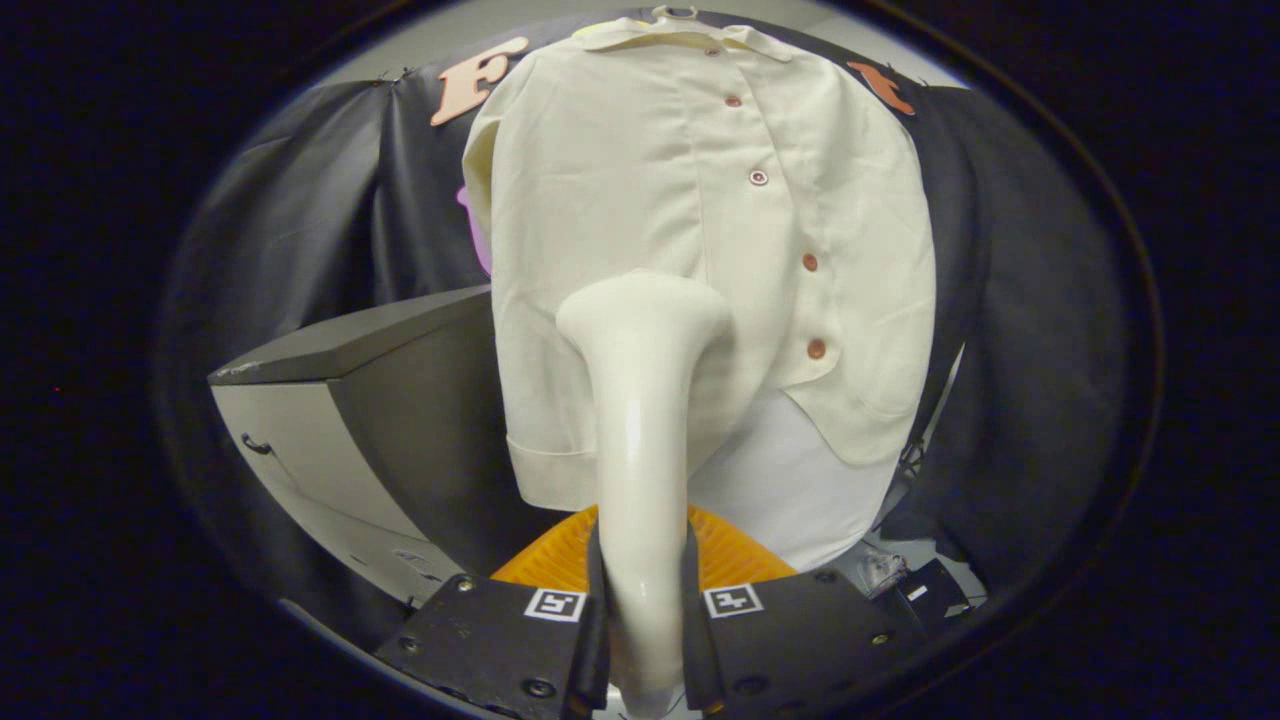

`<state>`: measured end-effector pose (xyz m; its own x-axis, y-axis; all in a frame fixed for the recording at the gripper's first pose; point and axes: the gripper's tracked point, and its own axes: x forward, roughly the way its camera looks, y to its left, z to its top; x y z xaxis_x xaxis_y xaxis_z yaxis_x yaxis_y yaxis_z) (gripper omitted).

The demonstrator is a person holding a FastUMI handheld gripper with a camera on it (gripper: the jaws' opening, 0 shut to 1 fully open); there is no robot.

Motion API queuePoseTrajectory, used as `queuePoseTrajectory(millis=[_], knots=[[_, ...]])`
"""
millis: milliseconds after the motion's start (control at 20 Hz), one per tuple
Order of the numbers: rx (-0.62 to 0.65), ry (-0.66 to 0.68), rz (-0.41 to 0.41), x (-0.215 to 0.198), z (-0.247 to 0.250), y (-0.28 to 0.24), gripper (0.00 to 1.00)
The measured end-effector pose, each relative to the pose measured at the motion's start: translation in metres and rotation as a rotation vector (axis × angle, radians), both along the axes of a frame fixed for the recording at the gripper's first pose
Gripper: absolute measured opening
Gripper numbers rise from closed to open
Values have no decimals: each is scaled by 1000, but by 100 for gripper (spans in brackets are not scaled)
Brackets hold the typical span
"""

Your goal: Iron the clothes twice with a garment steamer, once on the left side and once on the right side.

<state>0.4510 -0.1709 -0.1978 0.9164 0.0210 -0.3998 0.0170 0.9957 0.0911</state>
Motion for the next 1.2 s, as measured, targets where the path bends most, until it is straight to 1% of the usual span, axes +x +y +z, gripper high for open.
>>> queuePoseTrajectory(millis=[250,350,400,500,600,750,900,1050,1200], knots=[[7,33,20,-13,-18,1,29],[15,22,24,-20,-12,-1,29],[21,3,23,-25,-2,-6,29],[26,-63,14,-26,32,-20,29],[30,-129,-4,-19,75,-43,29],[36,-249,-40,-1,150,-86,29],[8,-331,-65,16,209,-124,29],[-14,-398,-85,36,257,-157,28],[-21,-422,-106,51,282,-186,28]])
